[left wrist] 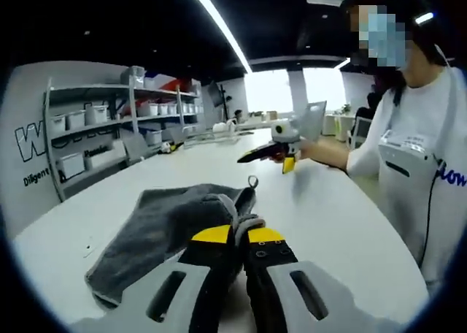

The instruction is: Open the folded towel by lifting each exposed corner and separating the folded layers until the towel lies flat within the target outline without major curled edges

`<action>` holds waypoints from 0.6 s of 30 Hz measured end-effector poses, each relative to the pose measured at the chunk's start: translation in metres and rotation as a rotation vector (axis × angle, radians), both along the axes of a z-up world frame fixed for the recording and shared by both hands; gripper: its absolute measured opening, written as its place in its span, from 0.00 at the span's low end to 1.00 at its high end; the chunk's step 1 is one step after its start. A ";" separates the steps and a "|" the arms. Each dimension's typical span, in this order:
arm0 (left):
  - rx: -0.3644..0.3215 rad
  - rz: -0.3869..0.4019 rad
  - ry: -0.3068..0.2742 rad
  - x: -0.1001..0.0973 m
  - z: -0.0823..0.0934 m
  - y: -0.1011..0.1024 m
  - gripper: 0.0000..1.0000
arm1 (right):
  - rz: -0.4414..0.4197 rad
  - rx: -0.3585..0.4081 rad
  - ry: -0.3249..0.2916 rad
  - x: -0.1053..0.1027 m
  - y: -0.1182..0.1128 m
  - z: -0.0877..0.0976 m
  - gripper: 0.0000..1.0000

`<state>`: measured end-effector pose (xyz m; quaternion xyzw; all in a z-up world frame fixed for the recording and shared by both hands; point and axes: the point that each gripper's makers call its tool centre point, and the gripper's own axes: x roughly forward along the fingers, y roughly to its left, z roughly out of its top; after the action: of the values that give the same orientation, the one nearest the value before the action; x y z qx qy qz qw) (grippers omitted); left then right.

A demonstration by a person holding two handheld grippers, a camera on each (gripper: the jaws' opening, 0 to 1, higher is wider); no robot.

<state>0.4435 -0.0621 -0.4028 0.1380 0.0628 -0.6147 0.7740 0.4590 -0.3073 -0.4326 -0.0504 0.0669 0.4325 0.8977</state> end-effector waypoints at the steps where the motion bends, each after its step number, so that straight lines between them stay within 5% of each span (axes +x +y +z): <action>1: 0.005 -0.004 0.002 -0.001 -0.002 0.000 0.05 | 0.000 -0.002 0.000 0.000 0.000 0.000 0.99; 18: 0.041 -0.051 0.040 -0.026 -0.025 0.004 0.05 | 0.002 -0.005 0.000 -0.001 0.000 0.000 0.99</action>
<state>0.4171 -0.0578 -0.4276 0.1428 0.0874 -0.6354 0.7538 0.4582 -0.3068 -0.4329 -0.0526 0.0681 0.4334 0.8971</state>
